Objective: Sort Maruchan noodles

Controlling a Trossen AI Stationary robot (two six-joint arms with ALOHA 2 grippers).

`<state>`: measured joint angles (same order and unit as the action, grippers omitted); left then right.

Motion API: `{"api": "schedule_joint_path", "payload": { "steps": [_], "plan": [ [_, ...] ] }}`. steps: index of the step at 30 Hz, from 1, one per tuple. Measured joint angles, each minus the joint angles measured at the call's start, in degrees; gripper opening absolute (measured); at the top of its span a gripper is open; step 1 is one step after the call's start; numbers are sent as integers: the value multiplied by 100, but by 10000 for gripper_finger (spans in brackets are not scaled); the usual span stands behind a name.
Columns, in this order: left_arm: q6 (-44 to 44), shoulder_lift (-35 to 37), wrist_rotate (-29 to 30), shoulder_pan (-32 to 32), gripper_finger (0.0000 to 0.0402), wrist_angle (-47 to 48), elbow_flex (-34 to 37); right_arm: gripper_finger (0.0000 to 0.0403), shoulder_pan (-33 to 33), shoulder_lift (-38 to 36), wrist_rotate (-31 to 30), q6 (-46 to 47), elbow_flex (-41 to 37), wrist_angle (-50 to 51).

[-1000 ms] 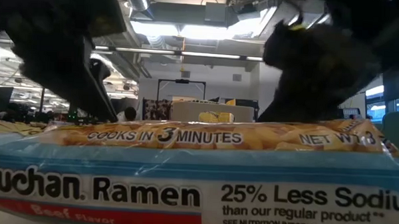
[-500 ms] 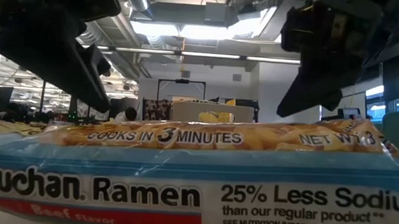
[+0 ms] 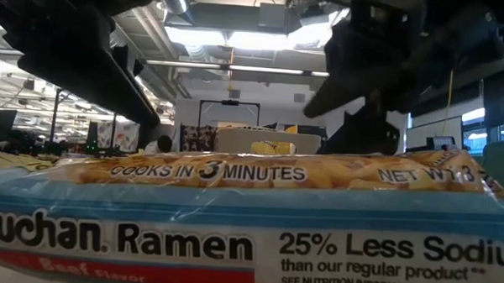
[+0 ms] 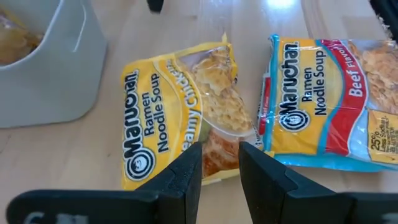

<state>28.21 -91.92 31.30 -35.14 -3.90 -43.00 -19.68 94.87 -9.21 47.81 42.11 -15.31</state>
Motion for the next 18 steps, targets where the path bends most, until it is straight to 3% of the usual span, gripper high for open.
{"api": "schedule_joint_path", "payload": {
  "steps": [7, 18],
  "plan": [
    [197, -443, 197, -25, 98, -79, 102, 380, 90, 472, -15, 423, 0, -591],
    [447, -1026, 135, 27, 98, -183, 100, 376, 160, 1229, 141, 1396, 254, -1062]
  ]
}}
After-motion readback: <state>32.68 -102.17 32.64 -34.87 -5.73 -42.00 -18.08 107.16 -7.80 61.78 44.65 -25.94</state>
